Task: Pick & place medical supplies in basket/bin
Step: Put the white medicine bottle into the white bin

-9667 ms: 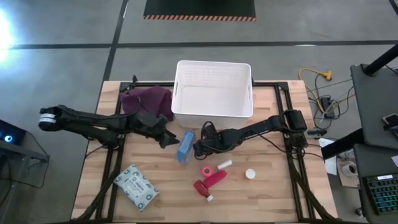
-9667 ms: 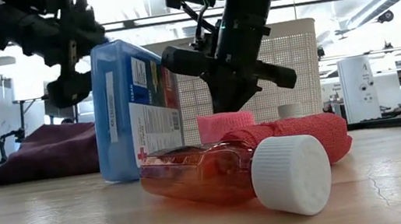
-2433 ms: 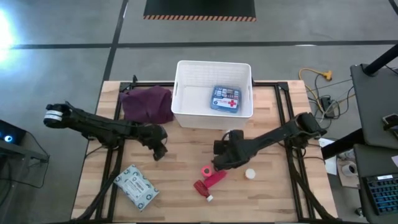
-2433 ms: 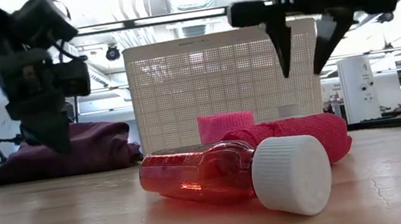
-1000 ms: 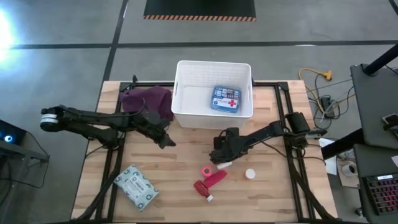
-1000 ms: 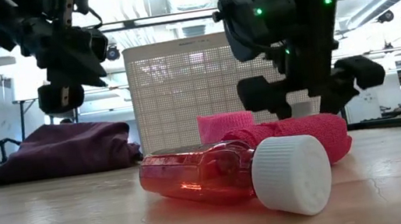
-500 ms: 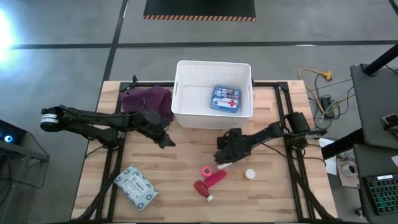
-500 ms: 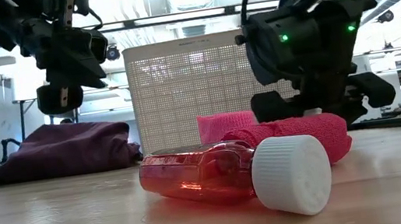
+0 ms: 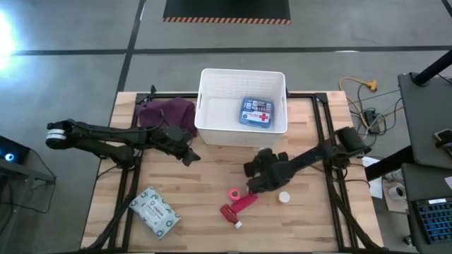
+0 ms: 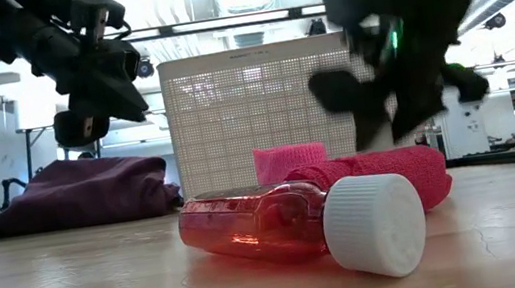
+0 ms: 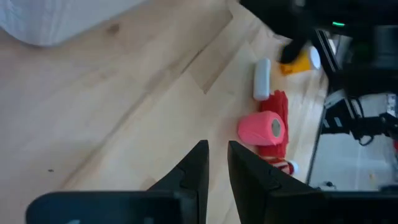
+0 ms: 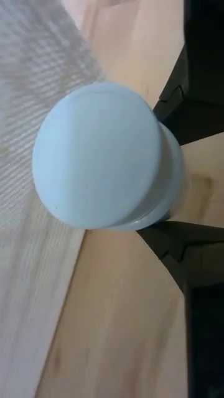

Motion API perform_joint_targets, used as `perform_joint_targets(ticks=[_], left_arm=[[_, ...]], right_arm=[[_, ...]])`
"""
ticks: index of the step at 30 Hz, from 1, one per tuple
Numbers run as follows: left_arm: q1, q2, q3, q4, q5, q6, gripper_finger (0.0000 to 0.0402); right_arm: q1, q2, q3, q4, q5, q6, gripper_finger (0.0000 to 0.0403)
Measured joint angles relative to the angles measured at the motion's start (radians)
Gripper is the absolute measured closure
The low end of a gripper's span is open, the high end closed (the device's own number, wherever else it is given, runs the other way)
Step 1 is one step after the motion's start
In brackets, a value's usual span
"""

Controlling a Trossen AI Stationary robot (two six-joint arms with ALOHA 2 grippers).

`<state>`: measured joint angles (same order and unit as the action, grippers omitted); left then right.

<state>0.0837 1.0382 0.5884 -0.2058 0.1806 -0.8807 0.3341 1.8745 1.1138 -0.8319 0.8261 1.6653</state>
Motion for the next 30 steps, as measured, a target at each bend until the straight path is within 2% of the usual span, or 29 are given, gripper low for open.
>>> perform_joint_targets(ticks=[8, 11, 14, 17, 20, 22, 25, 30], left_arm=[[0.000, 0.002, -0.001, 0.013, -0.090, 0.034, 0.0360], [0.000, 0.002, -0.002, 0.042, -0.108, 0.060, 0.0360], [0.000, 0.002, -0.002, 0.079, -0.108, 0.081, 0.0360], [0.000, 0.002, -0.002, 0.101, -0.108, 0.086, 0.0360], [0.000, 0.002, -0.002, 0.098, -0.110, 0.086, 0.0360], [-0.011, 0.002, -0.002, 0.099, -0.132, 0.086, 0.0357], [-0.030, -0.001, -0.002, 0.098, -0.173, 0.084, 0.0343], [-0.055, -0.006, -0.002, 0.097, -0.175, 0.075, 0.0309]], right_arm=[[0.136, -0.400, 0.102, 0.001, -0.001, -0.211, 0.0247], [0.104, -0.556, 0.152, 0.002, 0.068, -0.279, 0.0247], [-0.024, -0.642, 0.194, 0.004, 0.067, -0.431, 0.0248], [-0.238, -0.659, 0.212, 0.007, -0.031, -0.602, 0.0248], [-0.454, -0.627, 0.221, 0.052, -0.256, -0.726, 0.0224], [-0.537, -0.584, 0.232, 0.095, -0.385, -0.805, 0.0192], [-0.601, -0.503, 0.262, 0.079, -0.494, -0.839, 0.0138], [-0.601, -0.429, 0.315, 0.067, -0.502, -0.902, 0.0073]])
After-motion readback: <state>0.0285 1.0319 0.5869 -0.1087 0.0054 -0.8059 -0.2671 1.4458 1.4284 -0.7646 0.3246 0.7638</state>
